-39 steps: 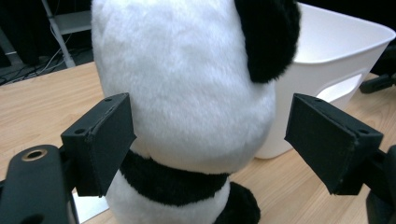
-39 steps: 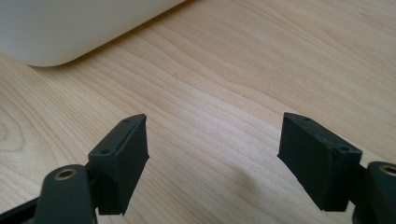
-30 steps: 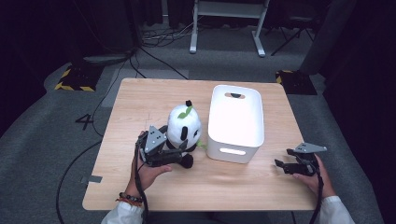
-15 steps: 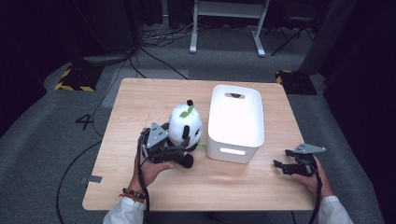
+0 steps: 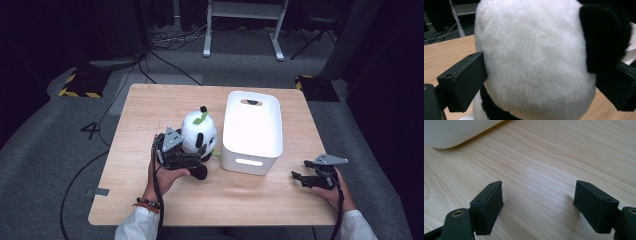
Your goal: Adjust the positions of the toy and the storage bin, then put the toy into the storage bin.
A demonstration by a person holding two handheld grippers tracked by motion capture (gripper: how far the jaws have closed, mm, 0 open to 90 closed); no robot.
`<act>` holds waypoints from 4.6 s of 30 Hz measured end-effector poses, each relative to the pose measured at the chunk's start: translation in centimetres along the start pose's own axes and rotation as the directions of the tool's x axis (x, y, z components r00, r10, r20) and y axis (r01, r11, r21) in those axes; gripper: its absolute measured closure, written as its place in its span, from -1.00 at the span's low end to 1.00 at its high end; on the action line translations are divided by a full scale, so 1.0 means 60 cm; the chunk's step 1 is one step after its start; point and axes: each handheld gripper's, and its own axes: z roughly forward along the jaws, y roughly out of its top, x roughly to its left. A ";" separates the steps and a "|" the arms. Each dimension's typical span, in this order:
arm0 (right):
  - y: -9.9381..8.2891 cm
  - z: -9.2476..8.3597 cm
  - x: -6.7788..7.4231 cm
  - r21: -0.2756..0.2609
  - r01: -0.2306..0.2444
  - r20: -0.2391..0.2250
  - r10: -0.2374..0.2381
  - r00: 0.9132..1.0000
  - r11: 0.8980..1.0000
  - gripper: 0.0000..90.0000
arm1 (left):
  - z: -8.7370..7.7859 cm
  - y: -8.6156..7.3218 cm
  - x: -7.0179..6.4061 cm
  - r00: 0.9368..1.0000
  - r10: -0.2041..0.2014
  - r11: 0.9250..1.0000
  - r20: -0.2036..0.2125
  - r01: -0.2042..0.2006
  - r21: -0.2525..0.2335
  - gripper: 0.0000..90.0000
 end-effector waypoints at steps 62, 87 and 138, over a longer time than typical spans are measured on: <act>0.000 0.003 0.001 0.001 -0.015 0.020 0.015 1.000 1.000 -0.60 | 0.017 -0.025 -0.003 0.998 0.061 0.997 0.008 -0.060 -0.048 0.04; -0.002 0.001 0.004 -0.003 -0.011 0.032 0.011 0.999 1.000 -0.60 | 0.006 -0.014 0.004 1.000 -0.003 0.996 0.022 0.005 -0.089 0.05; -0.003 -0.001 0.006 -0.006 -0.008 0.038 0.008 0.999 1.000 -0.58 | -0.034 0.113 -0.009 0.999 0.036 0.973 0.029 -0.029 -0.230 0.02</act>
